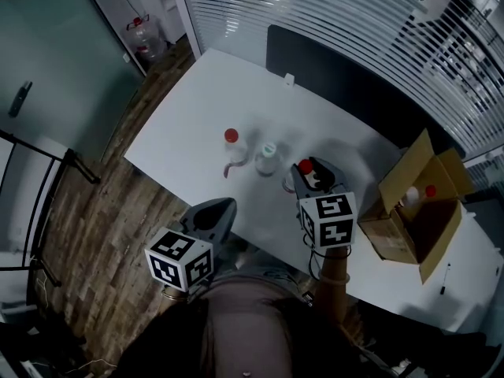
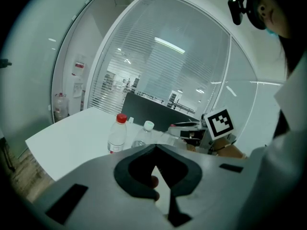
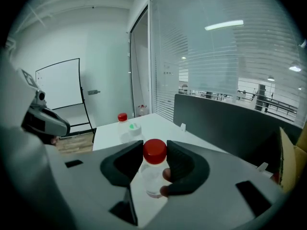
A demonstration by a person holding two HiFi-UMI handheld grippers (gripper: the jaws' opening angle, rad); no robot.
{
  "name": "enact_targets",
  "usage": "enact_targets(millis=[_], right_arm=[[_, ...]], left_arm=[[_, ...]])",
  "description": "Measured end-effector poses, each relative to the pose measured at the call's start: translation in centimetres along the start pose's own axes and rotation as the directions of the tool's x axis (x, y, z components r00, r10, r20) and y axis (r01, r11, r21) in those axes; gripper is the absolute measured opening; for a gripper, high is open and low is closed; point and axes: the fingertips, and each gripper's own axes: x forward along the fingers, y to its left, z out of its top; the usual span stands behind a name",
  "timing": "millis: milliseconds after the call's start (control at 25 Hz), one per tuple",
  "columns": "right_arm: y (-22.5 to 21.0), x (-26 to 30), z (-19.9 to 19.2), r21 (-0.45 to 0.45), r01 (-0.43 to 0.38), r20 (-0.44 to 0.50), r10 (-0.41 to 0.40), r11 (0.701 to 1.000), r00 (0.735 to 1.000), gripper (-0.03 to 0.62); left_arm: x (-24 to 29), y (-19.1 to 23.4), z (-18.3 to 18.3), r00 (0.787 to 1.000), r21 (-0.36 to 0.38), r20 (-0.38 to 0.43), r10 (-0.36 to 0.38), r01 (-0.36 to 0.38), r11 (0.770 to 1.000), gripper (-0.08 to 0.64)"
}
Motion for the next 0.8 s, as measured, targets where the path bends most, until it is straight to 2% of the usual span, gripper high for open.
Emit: enact_targets(millis=[320, 800], right_arm=[[0.0, 0.7, -1.7, -0.015, 0.009, -0.053, -0.01, 1.0, 0.999, 0.169], [-0.1, 0.7, -2.2, 0.041, 0.017, -0.044, -0.016, 0.999, 0.999, 0.169]], left_arm=[[0.6, 0.0, 0.1, 1.0, 0.0, -0.01, -0.021, 0.021, 1.0, 0.006], [1.4, -0.1, 0.3, 0.998, 0.014, -0.022, -0.061, 0.061, 0.998, 0.006]])
